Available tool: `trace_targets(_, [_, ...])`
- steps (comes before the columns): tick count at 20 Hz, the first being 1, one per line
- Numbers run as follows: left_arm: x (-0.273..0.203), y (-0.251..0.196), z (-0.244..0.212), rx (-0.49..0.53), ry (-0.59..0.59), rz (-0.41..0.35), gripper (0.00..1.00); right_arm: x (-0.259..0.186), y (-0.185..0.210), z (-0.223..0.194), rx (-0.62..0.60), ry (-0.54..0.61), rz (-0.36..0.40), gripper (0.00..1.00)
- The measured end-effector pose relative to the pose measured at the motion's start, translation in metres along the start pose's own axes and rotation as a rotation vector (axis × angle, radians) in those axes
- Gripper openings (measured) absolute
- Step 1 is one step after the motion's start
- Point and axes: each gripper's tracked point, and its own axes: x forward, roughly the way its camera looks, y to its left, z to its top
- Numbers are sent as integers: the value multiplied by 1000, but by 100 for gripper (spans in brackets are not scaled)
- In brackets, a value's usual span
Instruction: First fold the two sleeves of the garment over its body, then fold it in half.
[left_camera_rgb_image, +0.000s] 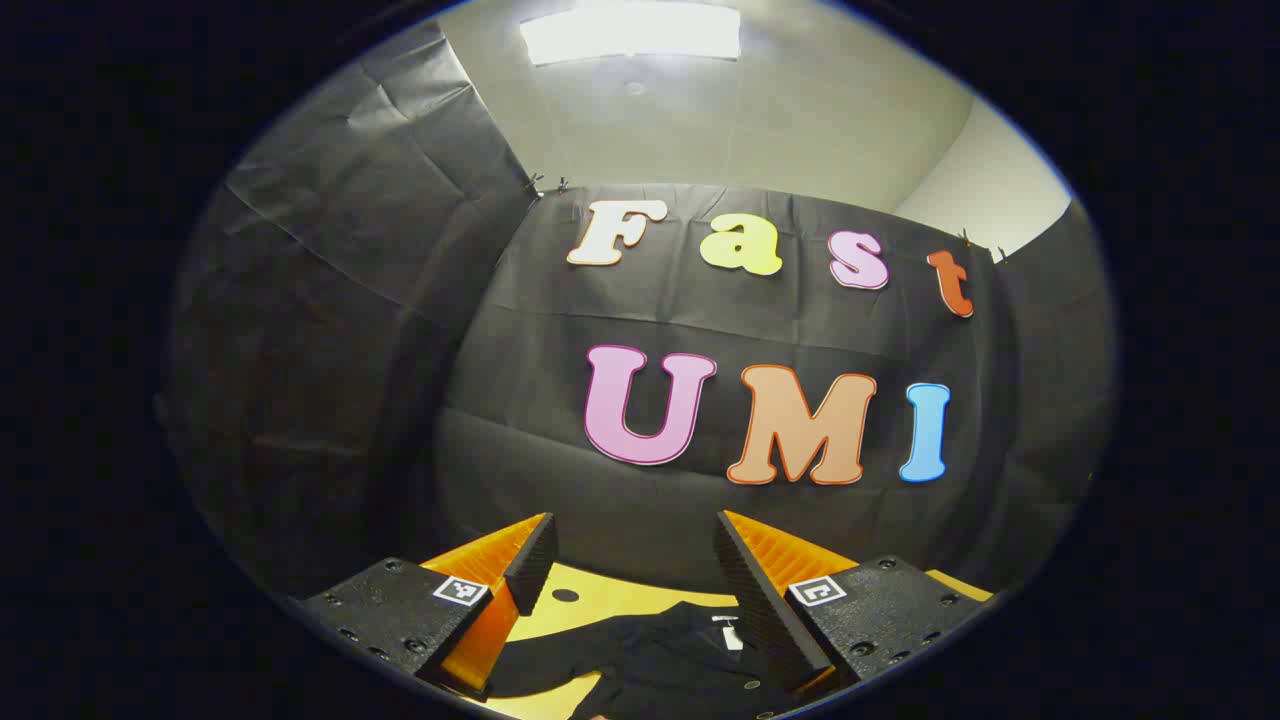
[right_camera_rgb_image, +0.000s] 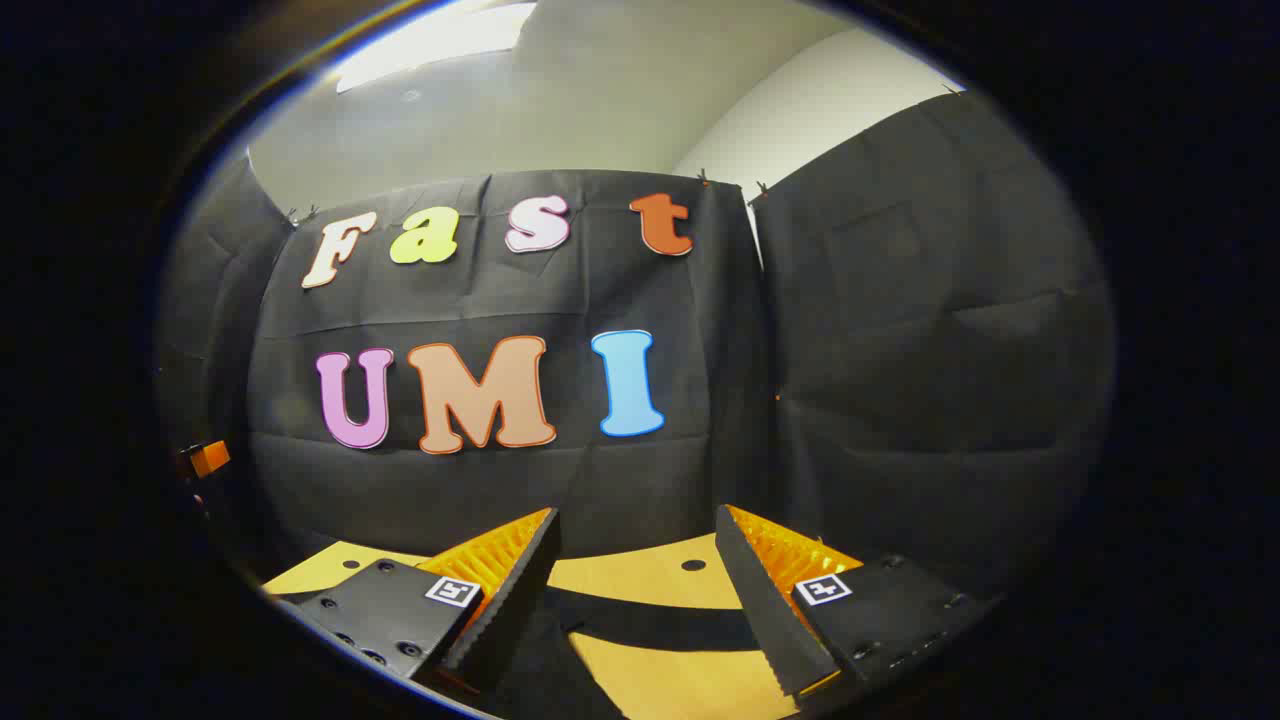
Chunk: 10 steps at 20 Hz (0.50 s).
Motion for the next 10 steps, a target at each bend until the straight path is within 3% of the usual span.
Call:
trace_targets(5, [-6, 1, -14, -22, 43, 11, 92, 2, -14, 2, 65, 1, -27, 98])
trace_targets(10, [-10, 15, 7, 70, 3, 40, 91, 9, -22, 15, 39, -26, -27, 97])
